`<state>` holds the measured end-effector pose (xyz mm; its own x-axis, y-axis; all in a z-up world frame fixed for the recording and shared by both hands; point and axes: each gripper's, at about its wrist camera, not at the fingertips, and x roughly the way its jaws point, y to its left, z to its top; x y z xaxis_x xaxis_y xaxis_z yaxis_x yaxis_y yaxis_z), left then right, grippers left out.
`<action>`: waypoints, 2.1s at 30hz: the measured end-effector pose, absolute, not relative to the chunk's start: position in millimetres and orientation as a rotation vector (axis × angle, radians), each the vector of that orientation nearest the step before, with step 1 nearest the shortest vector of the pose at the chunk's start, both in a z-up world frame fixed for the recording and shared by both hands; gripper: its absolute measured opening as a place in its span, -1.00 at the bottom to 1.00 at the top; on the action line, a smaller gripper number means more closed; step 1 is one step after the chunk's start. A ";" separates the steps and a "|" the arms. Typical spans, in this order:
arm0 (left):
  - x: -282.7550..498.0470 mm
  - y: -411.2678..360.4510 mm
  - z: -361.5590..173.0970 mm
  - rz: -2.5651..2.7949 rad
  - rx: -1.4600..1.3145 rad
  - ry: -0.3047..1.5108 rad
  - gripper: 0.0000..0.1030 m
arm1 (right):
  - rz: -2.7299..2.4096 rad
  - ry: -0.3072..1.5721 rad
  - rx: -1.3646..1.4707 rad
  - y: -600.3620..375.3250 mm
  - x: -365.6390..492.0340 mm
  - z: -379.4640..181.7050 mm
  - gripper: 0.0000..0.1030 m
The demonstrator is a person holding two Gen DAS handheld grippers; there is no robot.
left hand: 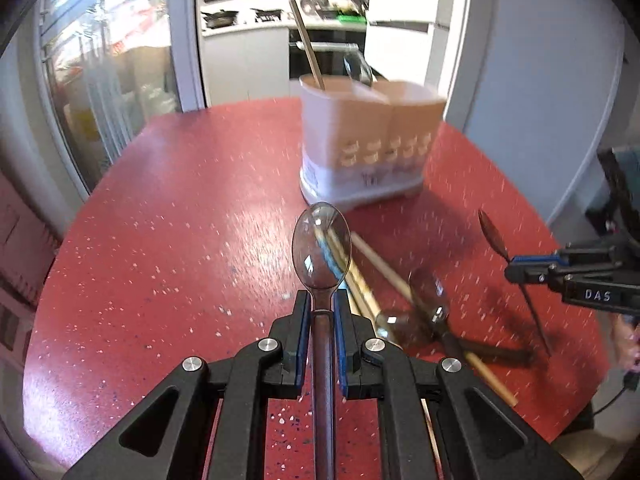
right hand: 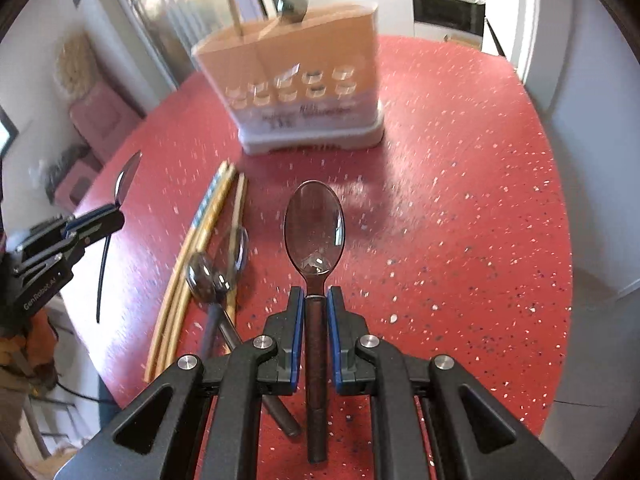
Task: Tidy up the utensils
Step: 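Carry both spoons to the caddy and lower them into its compartments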
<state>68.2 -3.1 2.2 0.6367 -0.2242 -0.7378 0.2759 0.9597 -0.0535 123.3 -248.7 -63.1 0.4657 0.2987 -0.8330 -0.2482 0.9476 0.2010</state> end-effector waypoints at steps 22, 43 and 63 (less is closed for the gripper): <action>178.7 7.1 102.2 -0.208 -0.206 0.567 -0.22 | 0.362 0.733 0.219 -250.2 180.2 43.6 -0.75; 272.2 -18.6 93.4 -0.110 -0.262 0.362 -0.22 | 0.367 0.552 0.221 -221.3 308.0 56.5 -0.76; 248.7 -43.5 43.0 -0.075 -0.119 0.330 -0.22 | 0.367 0.488 -0.023 -201.5 288.8 -1.0 -0.76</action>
<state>248.7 -43.5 43.0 0.9434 -0.0924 -0.3186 0.0537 0.9903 -0.1282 288.8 -201.5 -1.0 0.8190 0.3395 -0.4625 -0.3503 0.9343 0.0656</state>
